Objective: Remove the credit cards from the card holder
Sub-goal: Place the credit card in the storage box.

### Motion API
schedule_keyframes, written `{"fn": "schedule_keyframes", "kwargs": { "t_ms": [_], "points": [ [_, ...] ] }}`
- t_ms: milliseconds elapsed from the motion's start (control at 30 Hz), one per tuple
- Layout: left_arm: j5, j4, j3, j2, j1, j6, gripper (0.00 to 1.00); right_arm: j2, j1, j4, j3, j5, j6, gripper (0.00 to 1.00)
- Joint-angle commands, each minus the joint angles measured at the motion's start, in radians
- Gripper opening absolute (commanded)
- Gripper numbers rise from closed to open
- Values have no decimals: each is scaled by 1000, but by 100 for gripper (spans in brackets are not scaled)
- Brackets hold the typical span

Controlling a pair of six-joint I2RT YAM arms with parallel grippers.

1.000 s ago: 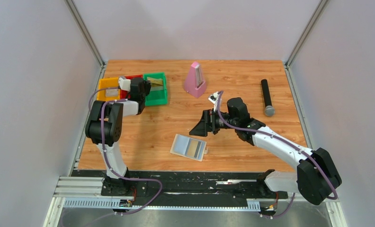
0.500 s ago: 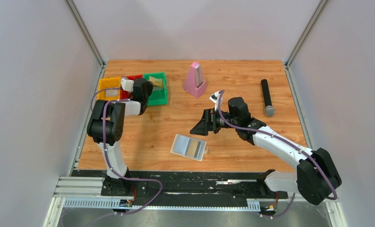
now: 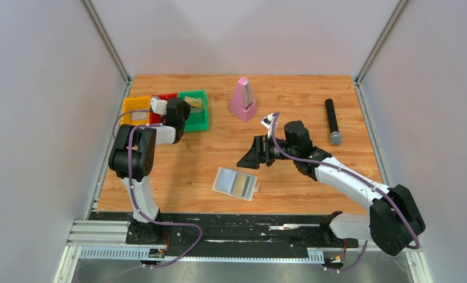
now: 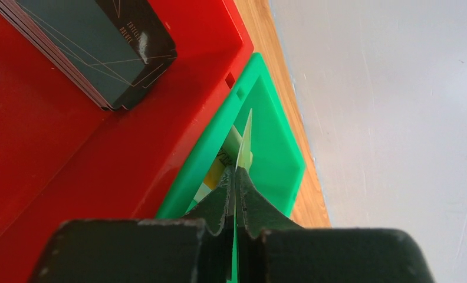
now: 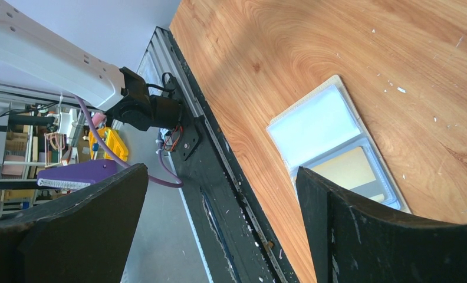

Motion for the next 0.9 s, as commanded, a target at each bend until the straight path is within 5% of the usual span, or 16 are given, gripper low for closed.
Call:
{"fn": "schedule_keyframes", "kwargs": {
  "t_ms": [0, 867],
  "points": [
    [-54, 1, 18, -28, -3, -5, 0, -15, -5, 27, 17, -21, -11, 100],
    [-210, 52, 9, -10, -41, -93, 0, 7, -10, 36, 21, -55, -24, 100]
  ]
}}
